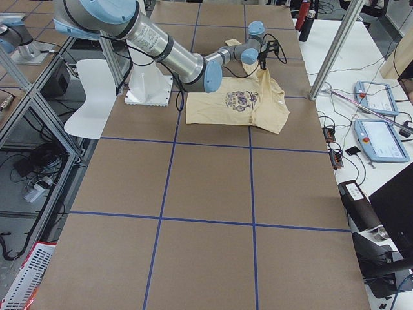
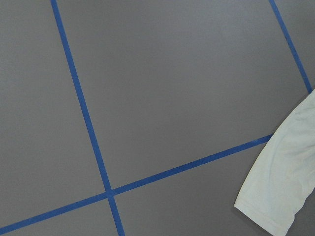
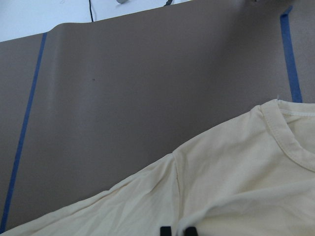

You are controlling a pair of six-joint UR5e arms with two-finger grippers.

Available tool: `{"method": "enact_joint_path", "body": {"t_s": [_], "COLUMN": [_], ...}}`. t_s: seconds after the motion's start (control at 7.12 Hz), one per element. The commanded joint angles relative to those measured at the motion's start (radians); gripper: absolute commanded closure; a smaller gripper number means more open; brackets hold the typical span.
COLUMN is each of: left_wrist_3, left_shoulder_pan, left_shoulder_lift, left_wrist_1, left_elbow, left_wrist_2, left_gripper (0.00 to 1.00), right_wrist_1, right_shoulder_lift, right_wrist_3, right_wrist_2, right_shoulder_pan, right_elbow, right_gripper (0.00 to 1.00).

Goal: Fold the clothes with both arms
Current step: 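Lay the sleeve across the shirt near the collar with the right gripper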

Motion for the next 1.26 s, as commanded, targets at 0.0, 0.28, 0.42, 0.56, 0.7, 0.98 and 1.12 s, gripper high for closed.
{"method": "enact_joint_path", "body": {"t_s": [0.0, 0.28, 0.42, 0.56, 0.7, 0.98, 1.12], "left_wrist_3": [0.000, -0.002, -0.106, -0.270, -0.469, -0.772, -0.901], "left_shoulder_pan": [0.000, 0.001, 0.001, 0.024, 0.103, 0.237, 0.309], "left_shoulder_lift": [-0.002, -0.013, -0.024, -0.018, -0.016, 0.043, 0.089], "left_wrist_1": [0.000, 0.000, -0.023, -0.135, -0.226, -0.430, -0.551], "left_elbow": [0.002, 0.008, -0.003, -0.004, -0.003, -0.038, -0.044], "left_wrist_2": [-0.002, -0.002, -0.030, -0.032, -0.019, 0.133, 0.209], "left_gripper": [0.00, 0.00, 0.00, 0.00, 0.00, 0.00, 0.01], "right_wrist_1": [0.002, 0.003, 0.000, -0.009, -0.071, -0.353, -0.408], "right_shoulder_lift": [0.014, 0.020, 0.012, -0.029, -0.123, -0.213, -0.286], "right_wrist_3": [0.010, 0.053, 0.091, 0.117, 0.117, 0.055, 0.038], "right_wrist_2": [-0.024, -0.024, -0.010, -0.001, 0.005, 0.053, 0.097], "right_shoulder_pan": [-0.001, 0.002, 0.005, 0.008, 0.016, 0.042, 0.066], "right_elbow": [-0.003, 0.000, 0.023, 0.087, 0.203, 0.382, 0.470], "right_gripper": [0.01, 0.01, 0.01, 0.01, 0.01, 0.00, 0.00]}}
